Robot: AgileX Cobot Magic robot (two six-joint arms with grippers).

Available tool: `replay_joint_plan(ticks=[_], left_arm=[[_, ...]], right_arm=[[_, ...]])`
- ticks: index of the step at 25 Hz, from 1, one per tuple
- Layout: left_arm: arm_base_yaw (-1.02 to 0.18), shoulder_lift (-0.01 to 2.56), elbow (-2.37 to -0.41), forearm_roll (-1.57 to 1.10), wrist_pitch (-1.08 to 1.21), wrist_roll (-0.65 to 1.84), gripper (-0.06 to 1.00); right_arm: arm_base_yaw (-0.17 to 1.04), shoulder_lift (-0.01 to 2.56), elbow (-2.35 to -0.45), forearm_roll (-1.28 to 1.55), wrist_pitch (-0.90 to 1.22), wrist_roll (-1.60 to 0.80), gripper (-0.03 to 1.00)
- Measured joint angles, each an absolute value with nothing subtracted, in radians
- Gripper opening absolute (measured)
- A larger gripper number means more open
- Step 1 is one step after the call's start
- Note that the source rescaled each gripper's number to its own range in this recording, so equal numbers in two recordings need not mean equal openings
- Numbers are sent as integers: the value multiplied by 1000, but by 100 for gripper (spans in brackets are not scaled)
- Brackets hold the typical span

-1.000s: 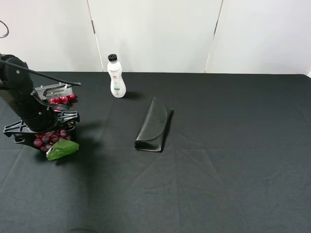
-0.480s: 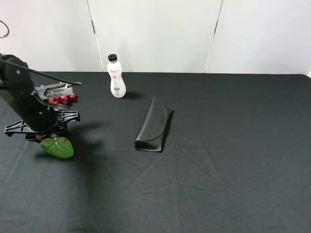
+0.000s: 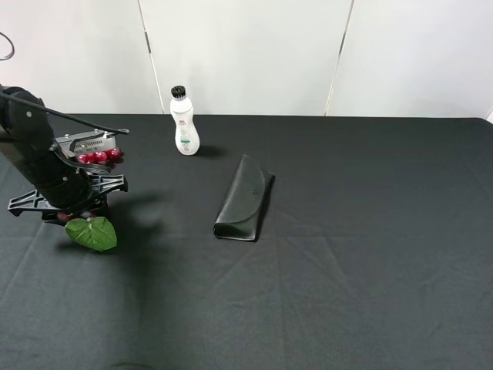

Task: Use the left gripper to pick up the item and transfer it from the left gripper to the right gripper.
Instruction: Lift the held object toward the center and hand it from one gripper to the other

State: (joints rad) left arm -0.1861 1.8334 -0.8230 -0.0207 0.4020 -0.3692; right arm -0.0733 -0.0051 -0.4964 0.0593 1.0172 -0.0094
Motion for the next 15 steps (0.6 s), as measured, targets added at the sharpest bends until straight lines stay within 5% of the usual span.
replay_joint_plan(ticks=[15], left_arm=[[-186,1595,-822,-21,543,-349,3]], right_arm=[[-73,-5,-496,59,1018,-9,100]])
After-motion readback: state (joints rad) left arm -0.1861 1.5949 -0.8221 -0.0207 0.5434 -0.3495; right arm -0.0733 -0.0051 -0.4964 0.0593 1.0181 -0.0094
